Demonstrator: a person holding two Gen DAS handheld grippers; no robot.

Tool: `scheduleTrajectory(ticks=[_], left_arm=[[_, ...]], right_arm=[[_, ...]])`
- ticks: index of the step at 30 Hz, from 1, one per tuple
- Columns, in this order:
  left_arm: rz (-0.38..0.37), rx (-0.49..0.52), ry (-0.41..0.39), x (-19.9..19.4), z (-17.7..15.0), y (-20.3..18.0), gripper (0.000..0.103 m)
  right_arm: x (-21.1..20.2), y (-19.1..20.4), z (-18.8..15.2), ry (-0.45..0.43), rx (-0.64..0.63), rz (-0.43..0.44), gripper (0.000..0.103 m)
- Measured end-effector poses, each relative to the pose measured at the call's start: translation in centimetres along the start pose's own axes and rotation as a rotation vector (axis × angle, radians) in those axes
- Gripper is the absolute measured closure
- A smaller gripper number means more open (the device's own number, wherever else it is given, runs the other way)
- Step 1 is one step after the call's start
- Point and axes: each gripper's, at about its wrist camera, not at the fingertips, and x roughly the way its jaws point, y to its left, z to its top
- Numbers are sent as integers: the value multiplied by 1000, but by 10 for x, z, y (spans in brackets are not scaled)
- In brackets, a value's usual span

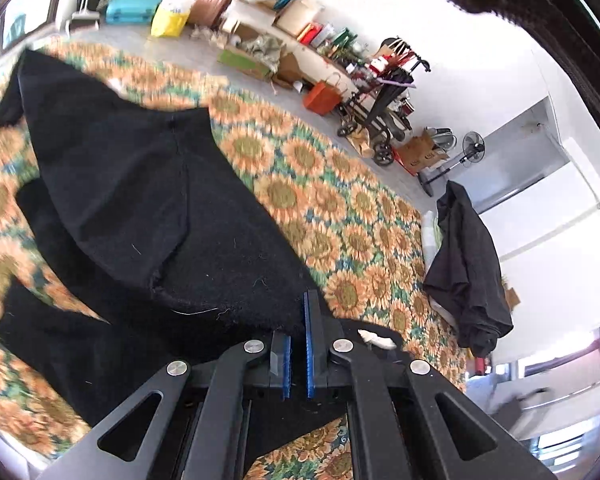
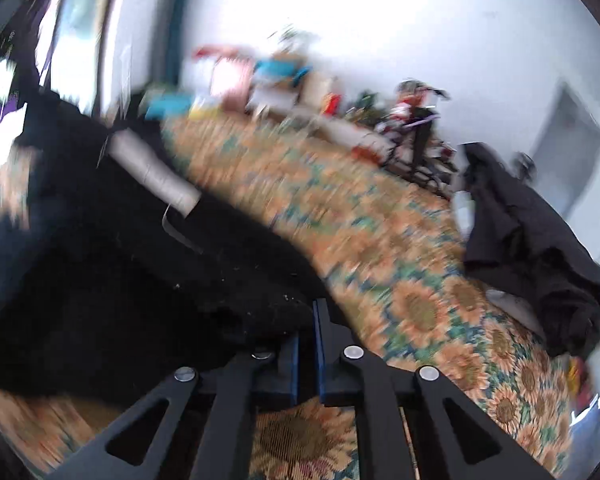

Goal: Fold clothes

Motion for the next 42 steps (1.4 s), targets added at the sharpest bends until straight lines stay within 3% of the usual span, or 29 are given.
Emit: scheduleTrajectory(ticks=[2, 5, 7, 12, 15, 19, 22, 24, 30, 32, 34, 35, 37, 39, 40, 42], left_arm=[[32, 59, -30, -24, 6, -17, 98], [103, 194, -125, -77, 15, -59, 98], [94, 250, -182, -128, 23, -83, 98], [-27, 312, -393, -285, 25, -122, 98], [-110, 378, -608, -386, -4, -144, 98], [-221, 393, -751, -457, -32, -139, 98], [-229, 390, -770, -467, -37, -129, 98], [-192, 388, -739, -453, -30, -128, 98], [-68, 346, -589, -347, 21, -148, 98], [-40, 335, -591, -327, 33, -158, 98], [-19, 333, -626, -320, 49, -167, 98], [-37, 342, -682, -332, 50, -171, 98], [-78, 411, -824, -385, 42, -178, 98], [-37, 487, -912, -401, 26, -176, 98], [-16, 494, -905, -399, 23, -170, 98], [11, 451, -815, -364, 27, -142, 98]], right_arm=[[-24, -9, 26, -61, 29, -17, 97], [-66, -5, 66, -154, -34, -74, 97], [-101, 0, 93, -238, -73, -126, 97], [-227, -4, 158, -513, -40, -150, 97], [-318, 0, 184, -721, -44, -203, 97], [-407, 12, 197, -897, -63, -228, 97], [-431, 22, 191, -944, -89, -232, 96], [-428, 28, 191, -926, -100, -236, 96], [-330, 25, 226, -715, -116, -291, 96], [-294, 25, 241, -660, -128, -349, 96], [-287, 29, 255, -692, -136, -435, 96], [-296, 30, 259, -735, -128, -451, 96], [-326, 32, 262, -858, -100, -453, 96], [-351, 36, 257, -952, -105, -440, 96], [-354, 41, 253, -967, -133, -428, 96], [-343, 54, 237, -944, -185, -391, 96]])
